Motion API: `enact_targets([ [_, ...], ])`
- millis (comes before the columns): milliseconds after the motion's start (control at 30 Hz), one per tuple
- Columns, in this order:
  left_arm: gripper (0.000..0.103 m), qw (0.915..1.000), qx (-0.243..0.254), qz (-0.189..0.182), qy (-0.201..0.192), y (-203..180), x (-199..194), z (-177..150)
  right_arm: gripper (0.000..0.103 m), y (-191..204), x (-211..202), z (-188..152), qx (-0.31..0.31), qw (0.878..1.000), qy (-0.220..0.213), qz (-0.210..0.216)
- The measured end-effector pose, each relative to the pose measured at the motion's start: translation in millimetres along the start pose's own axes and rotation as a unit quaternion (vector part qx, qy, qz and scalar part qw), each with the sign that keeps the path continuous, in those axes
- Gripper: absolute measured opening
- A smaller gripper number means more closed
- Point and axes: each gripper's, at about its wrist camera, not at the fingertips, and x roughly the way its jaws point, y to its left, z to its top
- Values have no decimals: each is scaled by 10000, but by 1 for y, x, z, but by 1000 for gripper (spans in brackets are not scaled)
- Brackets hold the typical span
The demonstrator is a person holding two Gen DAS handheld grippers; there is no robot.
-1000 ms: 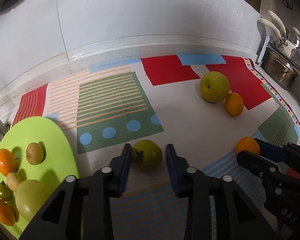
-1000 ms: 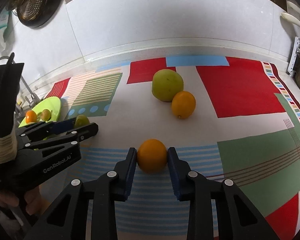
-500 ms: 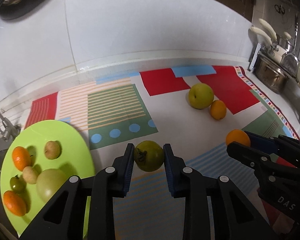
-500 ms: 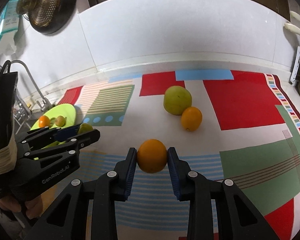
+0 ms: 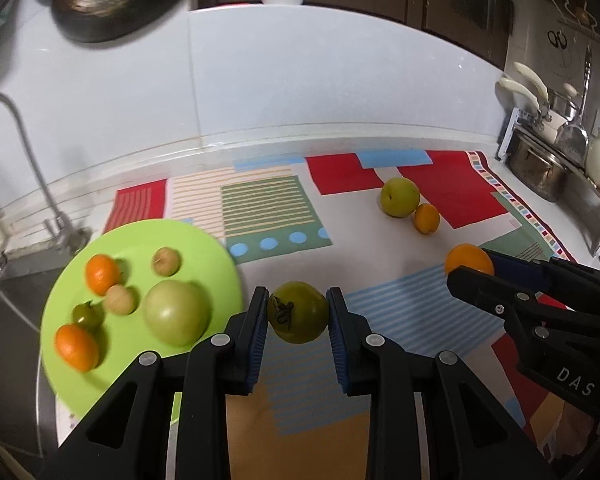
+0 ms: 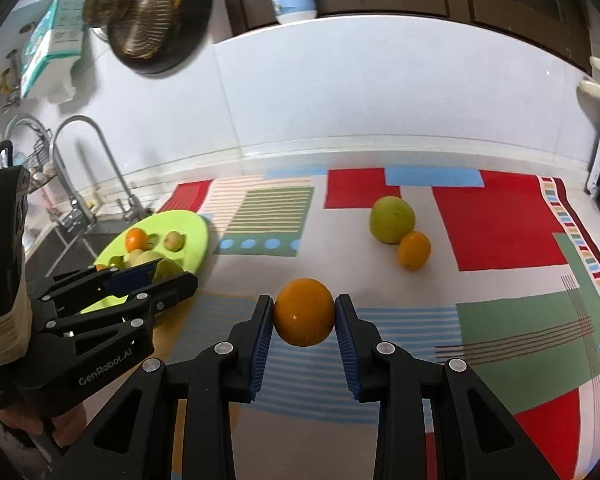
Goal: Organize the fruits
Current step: 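Carry both fruits to the green plate and open both tools to release them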
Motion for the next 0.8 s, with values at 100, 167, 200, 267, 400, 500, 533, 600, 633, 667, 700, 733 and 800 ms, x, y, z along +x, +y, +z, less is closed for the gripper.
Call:
enact_targets([
  [100, 29, 9999, -90, 95, -60, 8, -14, -7, 33, 11, -6, -1, -85, 9999, -35, 121],
  [167, 29, 9997, -142, 156, -96, 12, -23, -10, 33, 19, -9, -2, -163, 9997, -46, 184],
  [200, 29, 9996, -166, 187, -119, 15, -27, -12, 33, 23, -10, -3, -190, 9996, -52, 218],
  [267, 29, 9994, -206, 241, -165, 19, -35, -15, 33, 30, -12, -4, -256, 9992, -71, 284],
  [400, 29, 9988, -257, 345, -238, 30, -48, -21, 33, 46, -16, -5, -357, 9984, -113, 415],
  [500, 29, 9983, -288, 420, -279, 39, -58, -26, 33, 58, -18, -5, -431, 9977, -155, 505],
  [533, 29, 9982, -298, 438, -289, 43, -60, -27, 33, 62, -18, -5, -454, 9974, -167, 529],
  [600, 29, 9979, -315, 479, -313, 50, -65, -30, 33, 71, -18, -5, -492, 9969, -180, 592],
  [633, 29, 9977, -322, 501, -317, 55, -67, -31, 33, 76, -17, -5, -512, 9966, -180, 627],
  [667, 29, 9976, -330, 521, -316, 58, -68, -32, 33, 79, -17, -5, -524, 9964, -178, 648],
  [700, 29, 9975, -347, 539, -313, 63, -69, -33, 33, 85, -16, -5, -542, 9960, -176, 681],
  [733, 29, 9974, -360, 543, -308, 66, -70, -34, 33, 88, -15, -5, -555, 9958, -174, 700],
  [800, 29, 9972, -385, 575, -287, 75, -71, -38, 33, 98, -12, -6, -593, 9953, -161, 744],
])
